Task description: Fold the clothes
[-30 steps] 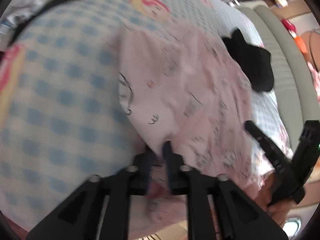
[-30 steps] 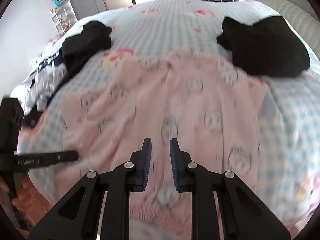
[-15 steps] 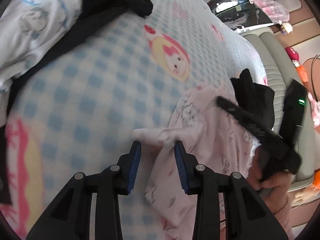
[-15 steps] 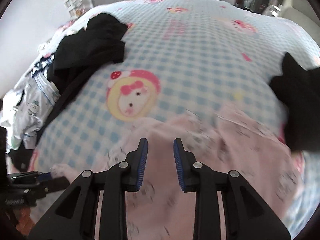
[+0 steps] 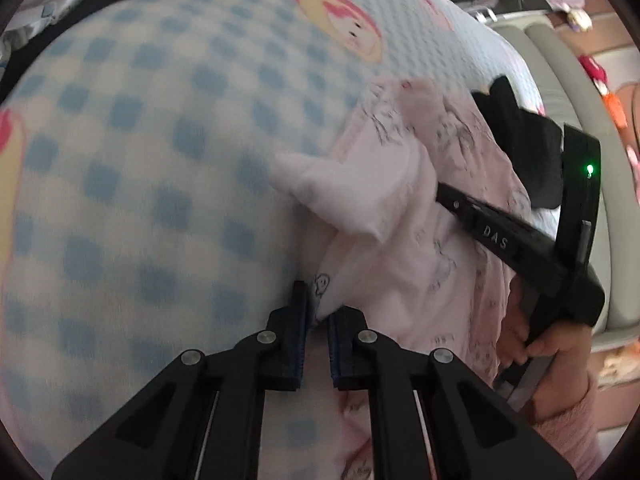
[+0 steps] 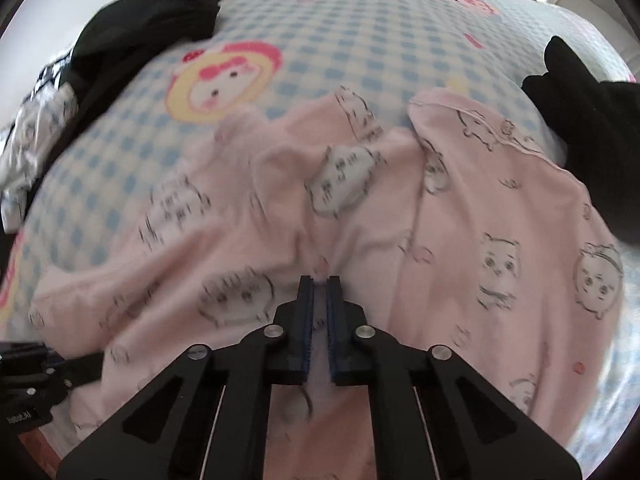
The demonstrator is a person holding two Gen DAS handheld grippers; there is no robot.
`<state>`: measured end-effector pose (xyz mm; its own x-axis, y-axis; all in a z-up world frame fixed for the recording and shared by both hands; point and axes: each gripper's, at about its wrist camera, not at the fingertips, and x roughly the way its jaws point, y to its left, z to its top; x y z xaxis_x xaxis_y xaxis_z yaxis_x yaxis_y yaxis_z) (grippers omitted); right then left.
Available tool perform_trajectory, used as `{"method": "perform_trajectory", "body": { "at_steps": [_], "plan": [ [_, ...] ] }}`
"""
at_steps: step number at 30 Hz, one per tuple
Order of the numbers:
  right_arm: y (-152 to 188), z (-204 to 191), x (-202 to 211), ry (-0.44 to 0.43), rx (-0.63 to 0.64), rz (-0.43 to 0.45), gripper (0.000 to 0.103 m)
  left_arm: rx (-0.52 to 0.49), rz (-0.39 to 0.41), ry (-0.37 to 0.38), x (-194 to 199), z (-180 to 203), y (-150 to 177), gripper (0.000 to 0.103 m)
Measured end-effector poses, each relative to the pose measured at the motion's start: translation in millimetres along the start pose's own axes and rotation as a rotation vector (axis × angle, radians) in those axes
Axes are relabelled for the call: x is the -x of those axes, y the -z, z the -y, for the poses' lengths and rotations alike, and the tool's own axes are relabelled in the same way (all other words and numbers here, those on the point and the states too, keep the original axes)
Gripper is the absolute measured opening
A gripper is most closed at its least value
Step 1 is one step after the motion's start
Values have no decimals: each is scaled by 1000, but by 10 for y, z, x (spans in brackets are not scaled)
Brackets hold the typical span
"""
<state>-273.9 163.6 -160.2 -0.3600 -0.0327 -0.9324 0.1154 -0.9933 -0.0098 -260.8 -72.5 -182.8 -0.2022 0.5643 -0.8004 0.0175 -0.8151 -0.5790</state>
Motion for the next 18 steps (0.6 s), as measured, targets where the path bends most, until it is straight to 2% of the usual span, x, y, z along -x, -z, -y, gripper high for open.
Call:
{"method": "perform_trajectory", "body": {
  "at_steps": [2,3,4,9,13,18],
  "plan": [
    [-6,26,143,-17,14,27,5,27,30,50,142,-45,-33,19],
    [-23,44,237,-33,17,50,6,41,44,74,213,-67,-49,36],
    [-59,65,308,-30,15,66,7,52,63,84,275,-89,-77,46],
    [-396,172,434,-16,6,105,17,127,101,67,320,-207,-405,44],
    [-648,266,247,-3,-46,105,27,202,91,84,213,-325,-480,44],
    [-930,397,-127,-4,-99,53,33,316,142,182,149,-501,-421,44]
  ]
}}
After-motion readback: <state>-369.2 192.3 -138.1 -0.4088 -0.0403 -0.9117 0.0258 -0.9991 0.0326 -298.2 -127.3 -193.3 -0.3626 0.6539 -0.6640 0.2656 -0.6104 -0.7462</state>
